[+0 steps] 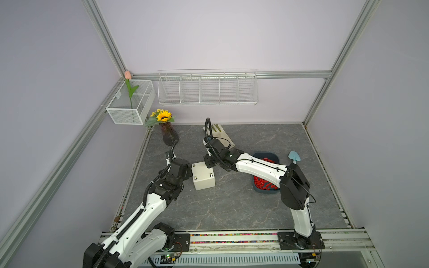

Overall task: Cover the protruding screws with screw protection sleeves
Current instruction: Attach the screw protection sleeve to the screw.

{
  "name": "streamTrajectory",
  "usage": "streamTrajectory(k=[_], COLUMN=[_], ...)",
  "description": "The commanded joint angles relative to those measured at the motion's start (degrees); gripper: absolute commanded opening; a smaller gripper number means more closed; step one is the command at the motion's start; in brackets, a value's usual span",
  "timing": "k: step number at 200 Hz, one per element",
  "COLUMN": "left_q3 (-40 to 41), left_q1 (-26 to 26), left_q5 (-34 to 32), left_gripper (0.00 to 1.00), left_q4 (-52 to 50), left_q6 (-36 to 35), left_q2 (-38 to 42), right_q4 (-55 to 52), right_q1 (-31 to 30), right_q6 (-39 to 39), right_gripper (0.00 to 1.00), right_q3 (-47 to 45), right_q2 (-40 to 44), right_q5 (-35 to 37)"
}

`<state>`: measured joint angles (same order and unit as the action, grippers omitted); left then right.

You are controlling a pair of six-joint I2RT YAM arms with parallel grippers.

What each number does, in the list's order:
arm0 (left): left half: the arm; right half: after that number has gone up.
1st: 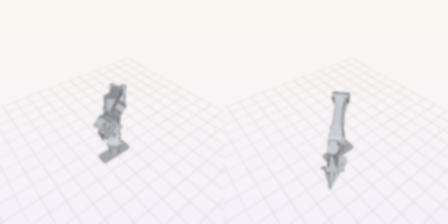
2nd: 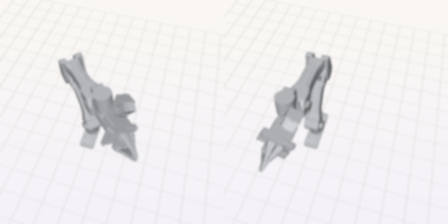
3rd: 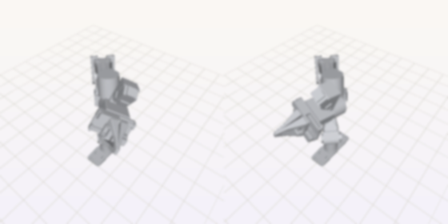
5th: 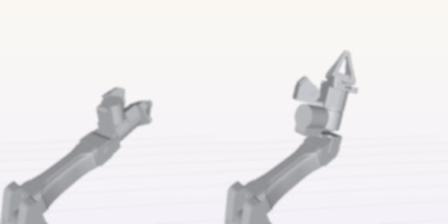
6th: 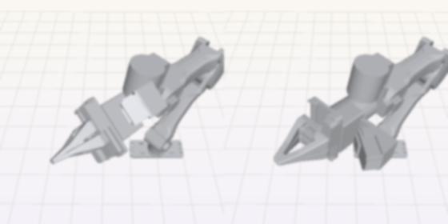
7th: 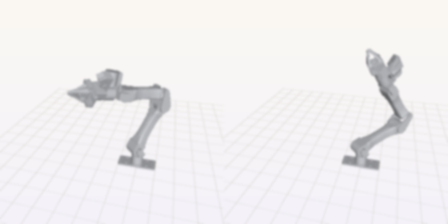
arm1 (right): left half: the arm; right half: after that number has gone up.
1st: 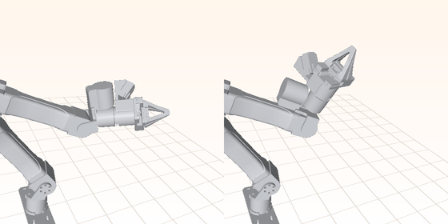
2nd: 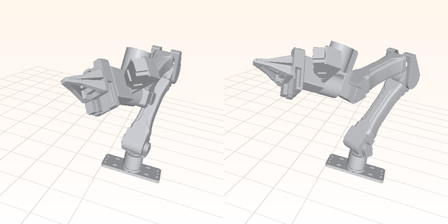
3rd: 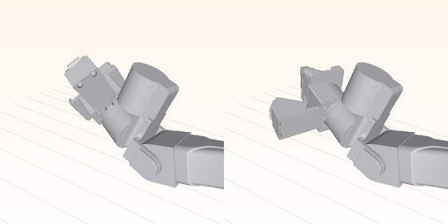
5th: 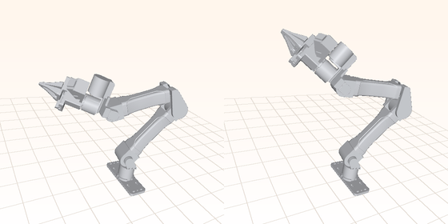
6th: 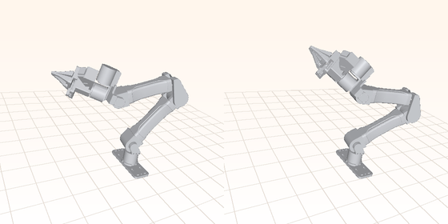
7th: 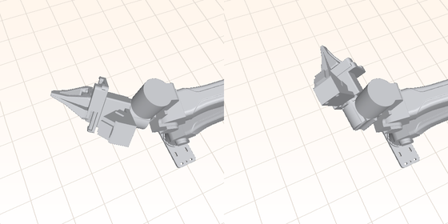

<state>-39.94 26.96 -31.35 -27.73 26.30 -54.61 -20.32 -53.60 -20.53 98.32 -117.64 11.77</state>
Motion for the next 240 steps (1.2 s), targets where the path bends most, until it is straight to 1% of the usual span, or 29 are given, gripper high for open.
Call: streamTrajectory(k=[1, 87, 186, 240], left_q3=[0.8, 0.8, 1.2, 1.2], left_q1=[-0.3, -0.3, -0.3, -0.3], left_q5=[-1.5, -1.2, -1.4, -1.4], left_gripper=[0.99, 0.99, 0.99, 0.99], left_q4=[0.0, 0.0, -0.1, -0.1], left_q6=[0.3, 0.4, 0.4, 0.4], left_q2=[0.5, 0.6, 1.0, 1.2], right_q4=[-0.9, -1.2, -1.2, -0.6], right_q1=[0.4, 0.3, 0.2, 0.1], right_q6=[0.6, 0.8, 0.0, -1.0], right_gripper=[0.17, 0.17, 0.17, 0.17], right_q3=[1.2, 0.9, 0.2, -1.7], right_q2=[2.8, 4.4, 3.3, 3.6], right_q5=[0.4, 0.4, -0.8, -1.3])
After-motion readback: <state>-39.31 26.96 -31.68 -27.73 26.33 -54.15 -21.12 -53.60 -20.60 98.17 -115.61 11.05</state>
